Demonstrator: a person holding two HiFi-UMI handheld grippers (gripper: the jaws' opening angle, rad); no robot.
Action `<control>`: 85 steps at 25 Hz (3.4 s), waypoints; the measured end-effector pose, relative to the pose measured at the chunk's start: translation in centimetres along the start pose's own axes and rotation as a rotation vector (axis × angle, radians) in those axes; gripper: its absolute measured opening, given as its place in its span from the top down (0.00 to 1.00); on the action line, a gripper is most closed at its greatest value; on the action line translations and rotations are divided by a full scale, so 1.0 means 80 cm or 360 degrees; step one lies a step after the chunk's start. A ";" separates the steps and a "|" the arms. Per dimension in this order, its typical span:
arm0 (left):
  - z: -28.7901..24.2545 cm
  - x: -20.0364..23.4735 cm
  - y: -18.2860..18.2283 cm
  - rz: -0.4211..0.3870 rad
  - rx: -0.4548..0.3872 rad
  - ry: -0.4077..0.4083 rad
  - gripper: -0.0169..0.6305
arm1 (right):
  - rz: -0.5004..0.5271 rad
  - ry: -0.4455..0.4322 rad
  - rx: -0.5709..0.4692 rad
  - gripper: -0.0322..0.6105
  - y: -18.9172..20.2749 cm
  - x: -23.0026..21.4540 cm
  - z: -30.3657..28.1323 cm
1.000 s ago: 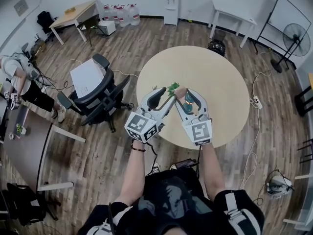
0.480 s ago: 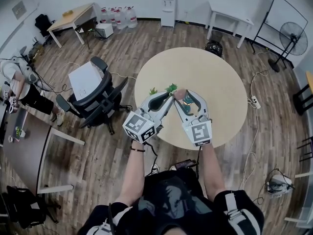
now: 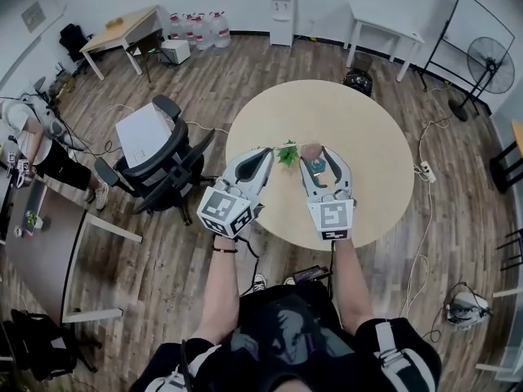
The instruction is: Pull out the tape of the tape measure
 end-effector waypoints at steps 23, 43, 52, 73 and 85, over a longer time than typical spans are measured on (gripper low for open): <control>0.114 0.129 -0.064 -0.0212 -0.0161 -0.0828 0.97 | -0.0158 0.0308 0.0154 0.62 0.042 -0.102 0.038; 0.069 0.144 -0.036 -0.0190 -0.0077 -0.0749 0.97 | -0.0348 0.0150 0.0169 0.62 0.062 -0.112 0.026; 0.036 0.188 0.136 0.0106 0.0574 -0.0756 0.97 | -0.0535 -0.0052 0.0636 0.61 0.182 -0.082 0.028; 0.067 0.235 0.455 0.0761 0.1513 -0.0866 0.96 | -0.0927 -0.0580 0.1691 0.61 0.477 0.106 0.069; 0.068 0.235 0.494 0.0826 0.1547 -0.0863 0.89 | -0.0784 -0.0596 0.1872 0.60 0.512 0.148 0.085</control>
Point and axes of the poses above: the fingertips, and each gripper's own axes: z backward along the fingers, x to its left, y out of its underside, the point moved 6 cm from there along z, backward along the fingers, and after that the axes turned 13 degrees about z, right-handed, at the moved point
